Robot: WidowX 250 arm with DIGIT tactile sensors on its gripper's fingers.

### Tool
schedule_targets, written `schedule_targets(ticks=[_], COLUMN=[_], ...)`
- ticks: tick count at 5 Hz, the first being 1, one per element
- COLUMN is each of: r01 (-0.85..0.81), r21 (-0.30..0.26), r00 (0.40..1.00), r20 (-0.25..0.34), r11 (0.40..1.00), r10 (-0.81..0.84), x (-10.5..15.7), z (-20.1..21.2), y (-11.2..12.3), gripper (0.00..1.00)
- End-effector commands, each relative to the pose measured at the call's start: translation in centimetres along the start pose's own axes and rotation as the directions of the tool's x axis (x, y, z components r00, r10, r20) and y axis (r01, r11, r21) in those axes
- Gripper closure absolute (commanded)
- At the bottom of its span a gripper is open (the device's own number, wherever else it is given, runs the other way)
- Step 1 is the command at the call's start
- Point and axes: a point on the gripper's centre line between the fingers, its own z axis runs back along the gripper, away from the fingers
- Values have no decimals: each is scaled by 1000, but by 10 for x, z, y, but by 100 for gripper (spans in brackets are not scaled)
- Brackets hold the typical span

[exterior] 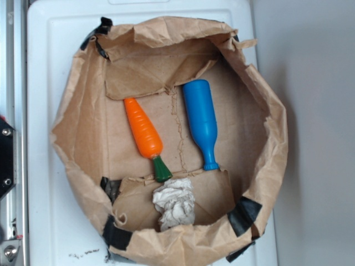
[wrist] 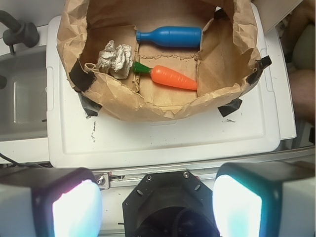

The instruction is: Grab the carrot.

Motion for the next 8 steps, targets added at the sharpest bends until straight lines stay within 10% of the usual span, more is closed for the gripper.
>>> schedule_targets(ticks=[1, 8], r01=[0, 11], r21=[0, 11], r00=[1000, 999], r20=[0, 52], r11=[1000, 1000], r10=[0, -11], x=[0, 59], z=[0, -32], y=[0, 20], gripper=[0, 0])
